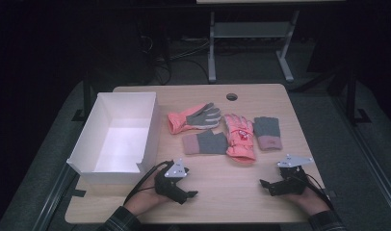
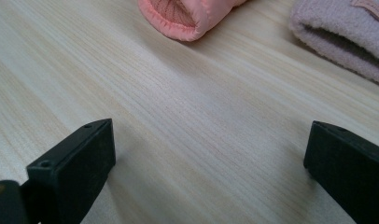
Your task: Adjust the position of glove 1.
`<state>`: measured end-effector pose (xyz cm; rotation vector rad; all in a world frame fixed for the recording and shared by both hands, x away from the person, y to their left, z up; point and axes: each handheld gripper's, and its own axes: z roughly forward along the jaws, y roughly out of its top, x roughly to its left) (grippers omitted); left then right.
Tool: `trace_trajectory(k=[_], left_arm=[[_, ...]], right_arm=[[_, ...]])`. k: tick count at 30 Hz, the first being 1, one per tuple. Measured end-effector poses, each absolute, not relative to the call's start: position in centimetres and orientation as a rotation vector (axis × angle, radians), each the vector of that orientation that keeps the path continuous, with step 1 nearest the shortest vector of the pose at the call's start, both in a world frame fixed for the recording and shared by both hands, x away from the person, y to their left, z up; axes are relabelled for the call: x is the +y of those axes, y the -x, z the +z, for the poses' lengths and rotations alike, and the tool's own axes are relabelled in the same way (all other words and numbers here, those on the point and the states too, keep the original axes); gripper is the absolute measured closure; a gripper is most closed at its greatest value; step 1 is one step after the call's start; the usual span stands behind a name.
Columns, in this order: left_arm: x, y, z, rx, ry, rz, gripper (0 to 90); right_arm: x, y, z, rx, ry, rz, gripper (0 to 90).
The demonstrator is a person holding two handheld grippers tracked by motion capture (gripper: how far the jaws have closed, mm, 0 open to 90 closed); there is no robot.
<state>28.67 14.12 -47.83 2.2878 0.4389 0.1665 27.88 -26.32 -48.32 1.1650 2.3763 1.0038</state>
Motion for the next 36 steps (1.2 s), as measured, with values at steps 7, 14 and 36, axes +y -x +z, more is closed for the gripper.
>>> trace_trajectory(k=[7,14,36], left_arm=[[14.1,-28.7,-47.8,0.439,-2.288,0.168,13.4],[14.1,-28.7,-47.8,0.429,-2.297,0.182,13.3],[14.3,-28.6,-47.8,0.445,-2.297,0.185,13.3]], right_arm=[[-26.3,-27.8,-48.3,2.376,-1.181,1.001,1.5],[-26.2,-28.2,-47.8,2.406,-1.193,0.952,8.0],[-27.6,-32.1,-43.8,2.224,-1.332,1.047,43.0]])
